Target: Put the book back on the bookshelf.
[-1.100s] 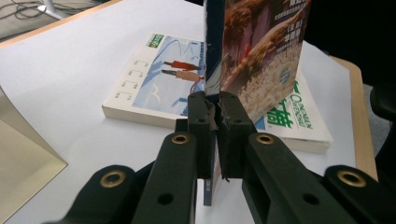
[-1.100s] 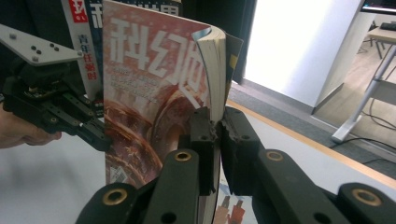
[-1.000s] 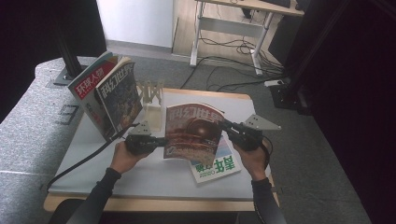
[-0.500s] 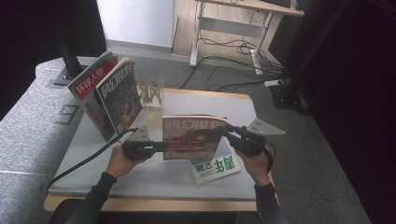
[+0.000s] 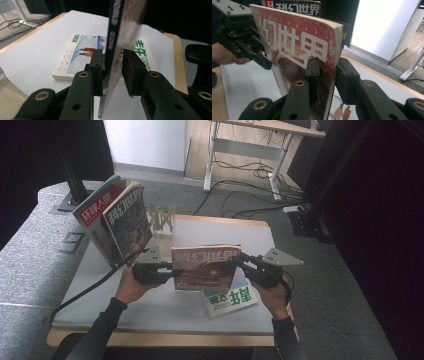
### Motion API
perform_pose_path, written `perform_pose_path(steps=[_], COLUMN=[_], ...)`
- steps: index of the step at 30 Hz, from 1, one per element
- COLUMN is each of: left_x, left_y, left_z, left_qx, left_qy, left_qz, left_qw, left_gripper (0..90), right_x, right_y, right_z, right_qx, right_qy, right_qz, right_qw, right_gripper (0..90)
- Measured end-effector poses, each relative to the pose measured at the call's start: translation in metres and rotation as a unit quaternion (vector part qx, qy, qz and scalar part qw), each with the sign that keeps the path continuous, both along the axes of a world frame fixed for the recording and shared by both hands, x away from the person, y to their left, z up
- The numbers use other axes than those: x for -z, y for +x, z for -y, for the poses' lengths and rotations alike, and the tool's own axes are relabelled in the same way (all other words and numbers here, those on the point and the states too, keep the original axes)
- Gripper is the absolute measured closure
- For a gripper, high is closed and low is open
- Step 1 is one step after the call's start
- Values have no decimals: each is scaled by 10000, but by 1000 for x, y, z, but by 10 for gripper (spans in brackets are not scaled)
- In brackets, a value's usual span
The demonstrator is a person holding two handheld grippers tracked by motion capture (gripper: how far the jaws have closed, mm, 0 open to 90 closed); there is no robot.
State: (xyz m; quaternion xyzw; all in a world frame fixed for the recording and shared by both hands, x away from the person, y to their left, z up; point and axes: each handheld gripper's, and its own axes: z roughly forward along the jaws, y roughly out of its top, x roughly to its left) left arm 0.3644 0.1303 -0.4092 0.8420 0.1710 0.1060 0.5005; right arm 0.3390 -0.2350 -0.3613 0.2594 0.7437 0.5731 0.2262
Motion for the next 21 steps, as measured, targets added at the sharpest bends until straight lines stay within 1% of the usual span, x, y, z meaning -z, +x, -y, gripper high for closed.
perform_pose_path(steps=[2,4,6,10,14,16,21], left_x=[-3,-6,-11,-24,-37,-43,-56], left_y=[2,3,4,5,6,7,9], left_z=[1,2,3,5,7,8,13], left_qx=[40,76,102,100,135,157,154], left_qy=[39,29,-6,8,-94,-155,-117], left_qz=[-4,0,14,78,109,79,85], left_qw=[10000,10000,9999,9999,9998,9997,9998], left_gripper=[694,690,685,680,672,666,657], right_x=[0,1,0,-1,-1,-1,-2], right_y=[0,1,1,0,1,1,2], right_z=[1,2,2,1,2,2,1], right_qx=[22,27,41,62,90,99,121], right_qy=[7,46,23,-2,-1,1,-9], right_qz=[-14,-48,-48,-23,-27,-29,-20], right_qw=[10000,10000,10000,10000,10000,9999,9999], right_gripper=[705,705,705,707,707,707,706])
